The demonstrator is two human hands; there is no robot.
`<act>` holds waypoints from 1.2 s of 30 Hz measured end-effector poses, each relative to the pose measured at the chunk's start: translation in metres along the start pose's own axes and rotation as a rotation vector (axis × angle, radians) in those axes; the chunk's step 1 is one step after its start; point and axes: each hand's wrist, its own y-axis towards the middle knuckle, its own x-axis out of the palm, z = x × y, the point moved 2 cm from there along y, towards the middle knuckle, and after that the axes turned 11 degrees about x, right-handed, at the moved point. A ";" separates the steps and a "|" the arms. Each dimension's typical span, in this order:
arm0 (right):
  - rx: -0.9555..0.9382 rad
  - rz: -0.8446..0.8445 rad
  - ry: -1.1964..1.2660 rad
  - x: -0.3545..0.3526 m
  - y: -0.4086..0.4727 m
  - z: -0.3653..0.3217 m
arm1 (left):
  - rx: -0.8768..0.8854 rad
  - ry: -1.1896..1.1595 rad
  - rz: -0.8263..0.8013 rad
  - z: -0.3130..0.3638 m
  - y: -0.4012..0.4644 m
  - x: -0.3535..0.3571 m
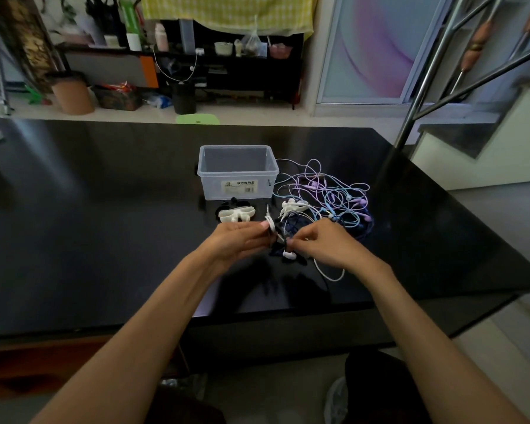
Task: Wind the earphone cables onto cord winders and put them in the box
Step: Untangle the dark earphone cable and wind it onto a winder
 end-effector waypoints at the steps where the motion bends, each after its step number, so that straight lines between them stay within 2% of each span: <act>1: -0.009 0.014 -0.041 0.000 0.000 0.001 | -0.050 -0.017 0.003 -0.001 0.000 0.000; 5: 0.000 0.000 0.049 -0.005 0.000 0.008 | -0.162 -0.089 -0.002 -0.002 0.003 -0.004; 13: -0.016 -0.167 0.149 0.008 -0.006 0.001 | -0.155 -0.131 0.012 -0.006 0.001 -0.001; 18: -0.034 -0.202 0.223 0.008 -0.012 -0.009 | -0.006 -0.200 0.198 -0.010 0.006 -0.003; 21: -0.097 -0.134 0.196 -0.008 -0.018 -0.016 | 0.082 0.019 0.228 -0.009 0.007 -0.004; 25: -0.185 0.007 -0.030 -0.019 -0.020 -0.013 | 0.091 0.237 0.075 -0.009 0.002 0.004; 31: -0.250 0.102 0.034 -0.035 -0.020 -0.002 | -0.027 0.436 -0.282 -0.003 -0.006 0.008; 33: -0.256 0.082 0.088 -0.040 -0.019 0.003 | -0.069 0.480 -0.422 -0.002 -0.009 0.010; 36: -0.217 -0.043 0.115 -0.039 -0.016 0.011 | -0.094 0.502 -0.562 0.000 -0.012 0.009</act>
